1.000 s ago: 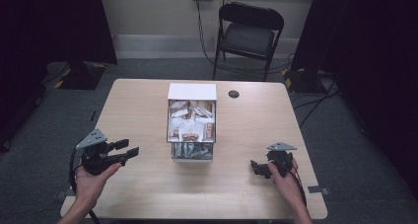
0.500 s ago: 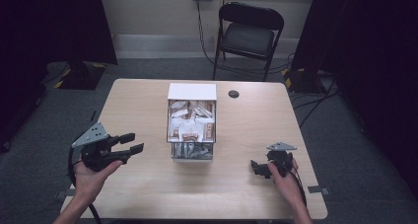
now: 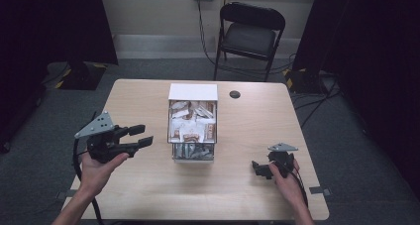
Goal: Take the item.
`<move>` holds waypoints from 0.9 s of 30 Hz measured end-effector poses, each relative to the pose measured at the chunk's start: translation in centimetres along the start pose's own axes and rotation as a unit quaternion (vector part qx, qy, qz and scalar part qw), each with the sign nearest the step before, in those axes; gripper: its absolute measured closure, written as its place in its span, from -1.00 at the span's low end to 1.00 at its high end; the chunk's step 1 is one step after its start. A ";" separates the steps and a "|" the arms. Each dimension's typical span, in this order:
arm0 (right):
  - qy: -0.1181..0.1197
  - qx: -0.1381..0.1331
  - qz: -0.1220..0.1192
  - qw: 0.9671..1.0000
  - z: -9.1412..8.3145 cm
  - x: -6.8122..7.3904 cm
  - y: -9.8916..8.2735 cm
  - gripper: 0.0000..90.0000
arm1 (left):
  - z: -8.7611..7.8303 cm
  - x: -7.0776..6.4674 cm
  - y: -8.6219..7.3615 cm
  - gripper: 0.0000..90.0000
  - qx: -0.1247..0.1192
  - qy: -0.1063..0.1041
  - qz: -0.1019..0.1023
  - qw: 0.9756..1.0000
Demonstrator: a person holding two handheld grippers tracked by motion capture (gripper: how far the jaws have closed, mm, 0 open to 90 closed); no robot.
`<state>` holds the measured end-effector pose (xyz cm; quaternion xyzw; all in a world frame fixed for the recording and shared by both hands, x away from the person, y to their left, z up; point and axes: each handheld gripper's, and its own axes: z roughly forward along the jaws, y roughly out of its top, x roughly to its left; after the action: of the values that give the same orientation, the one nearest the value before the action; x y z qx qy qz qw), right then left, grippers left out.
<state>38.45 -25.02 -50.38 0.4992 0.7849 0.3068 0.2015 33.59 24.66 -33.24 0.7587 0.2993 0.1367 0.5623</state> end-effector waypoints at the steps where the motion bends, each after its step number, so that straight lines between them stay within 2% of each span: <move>1: 0.000 0.000 0.000 1.000 0.0 0.0 0.0 -1.00 | 0.1 -0.1 0.3 0.07 -0.008 -0.001 -0.002 1.000; 4: 0.000 0.000 0.000 1.000 0.0 0.0 0.0 -1.00 | 0.5 -0.5 0.9 0.07 -0.012 -0.006 0.006 1.000; 8: 0.000 0.000 0.000 1.000 0.0 0.0 0.0 -1.00 | 1.6 -0.8 1.4 0.11 -0.009 -0.030 0.008 0.999; 11: 0.000 0.000 0.001 1.000 0.0 0.0 0.0 -1.00 | 2.3 -1.1 1.6 0.15 -0.009 -0.039 0.014 0.999; 13: 0.001 0.000 0.000 1.000 0.0 0.0 0.0 -1.00 | 2.9 -1.4 1.9 0.17 -0.007 -0.038 0.021 0.999; 15: 0.002 0.000 -0.001 1.000 0.0 0.1 0.0 -1.00 | 3.4 -1.5 2.1 0.22 -0.008 -0.050 0.020 0.999; 18: 0.001 0.000 -0.001 1.000 0.0 0.1 0.0 -1.00 | 4.4 -1.5 2.3 0.25 -0.004 -0.063 0.016 0.998; 20: 0.001 0.000 0.000 1.000 0.0 0.1 0.0 -1.00 | 5.1 -1.6 2.5 0.26 0.004 -0.063 0.023 0.998; 22: 0.001 0.000 -0.001 1.000 0.0 0.1 0.0 -1.00 | 5.8 -1.7 2.7 0.28 0.010 -0.077 0.020 0.997; 24: 0.002 0.000 0.000 1.000 0.0 0.1 0.0 -1.00 | 6.3 -1.9 2.9 0.29 0.021 -0.071 0.031 0.997; 26: 0.002 0.000 -0.001 1.000 0.0 0.1 0.0 -1.00 | 6.8 -1.9 3.0 0.33 0.016 -0.090 0.018 0.996; 27: 0.002 0.000 -0.001 1.000 0.0 0.1 0.0 -1.00 | 7.0 -2.0 3.0 0.33 0.019 -0.088 0.018 0.996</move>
<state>38.37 -24.94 -50.37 0.4977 0.7859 0.3075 0.2003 36.74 17.49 -32.48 0.7838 0.2375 0.0736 0.5691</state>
